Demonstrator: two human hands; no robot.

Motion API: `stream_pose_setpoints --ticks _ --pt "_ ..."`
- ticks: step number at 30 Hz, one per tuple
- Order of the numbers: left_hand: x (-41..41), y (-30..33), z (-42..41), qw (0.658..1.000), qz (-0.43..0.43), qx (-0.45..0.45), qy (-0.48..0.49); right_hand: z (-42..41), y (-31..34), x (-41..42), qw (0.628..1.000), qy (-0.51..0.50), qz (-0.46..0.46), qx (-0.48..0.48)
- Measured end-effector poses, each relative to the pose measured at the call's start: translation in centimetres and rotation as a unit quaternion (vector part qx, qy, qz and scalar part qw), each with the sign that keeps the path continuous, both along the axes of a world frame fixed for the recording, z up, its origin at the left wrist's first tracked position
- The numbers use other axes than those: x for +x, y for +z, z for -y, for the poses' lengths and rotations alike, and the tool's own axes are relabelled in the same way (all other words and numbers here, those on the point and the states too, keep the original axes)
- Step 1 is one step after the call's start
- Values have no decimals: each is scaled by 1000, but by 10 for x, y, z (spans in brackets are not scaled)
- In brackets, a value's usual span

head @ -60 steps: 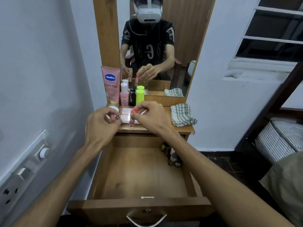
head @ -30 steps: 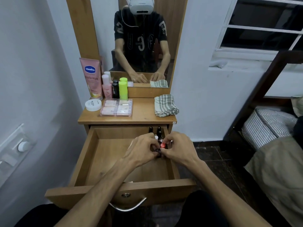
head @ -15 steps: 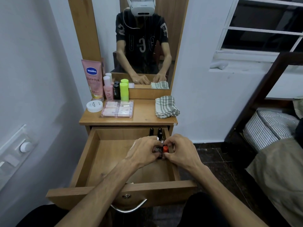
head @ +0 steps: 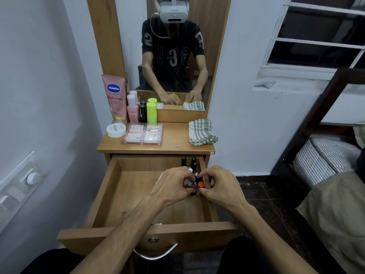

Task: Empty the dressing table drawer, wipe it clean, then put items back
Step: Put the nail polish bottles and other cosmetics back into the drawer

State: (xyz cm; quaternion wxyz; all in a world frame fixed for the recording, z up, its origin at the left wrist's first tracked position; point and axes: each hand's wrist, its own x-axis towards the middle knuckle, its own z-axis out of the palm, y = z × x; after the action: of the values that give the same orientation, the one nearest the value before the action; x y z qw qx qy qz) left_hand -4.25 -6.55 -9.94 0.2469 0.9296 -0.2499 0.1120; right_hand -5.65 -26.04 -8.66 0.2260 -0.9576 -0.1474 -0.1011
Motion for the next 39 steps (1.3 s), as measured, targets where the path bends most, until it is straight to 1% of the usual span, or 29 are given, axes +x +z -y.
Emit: stream_pose_setpoints --ticks 6,10,16,25,30,33,35,37,39 --pt "-2 1 -3 1000 -2 -12 -2 -2 4 -2 1000 16 2 -1" --pt "-2 0 0 1000 1 -1 -13 -7 -1 -1 1000 11 -7 -15" --pt "1 -3 2 1000 1 4 -8 -9 1 -1 1000 9 8 -21" --pt "-1 -5 0 1000 2 -4 -4 -10 2 -4 1000 15 1 8" --pt "-2 -5 -1 1000 13 -6 -11 -7 1 -4 1000 28 1 6" --pt "-4 -2 -5 999 15 -31 -14 -7 4 -4 999 29 25 21" --pt "-5 3 -9 997 26 -69 -1 -10 10 -3 998 25 38 44" --pt "-4 11 -17 992 47 -115 32 -16 18 1 996 19 52 71" --pt "2 22 -30 985 70 -142 70 -26 29 8 993 7 66 96"
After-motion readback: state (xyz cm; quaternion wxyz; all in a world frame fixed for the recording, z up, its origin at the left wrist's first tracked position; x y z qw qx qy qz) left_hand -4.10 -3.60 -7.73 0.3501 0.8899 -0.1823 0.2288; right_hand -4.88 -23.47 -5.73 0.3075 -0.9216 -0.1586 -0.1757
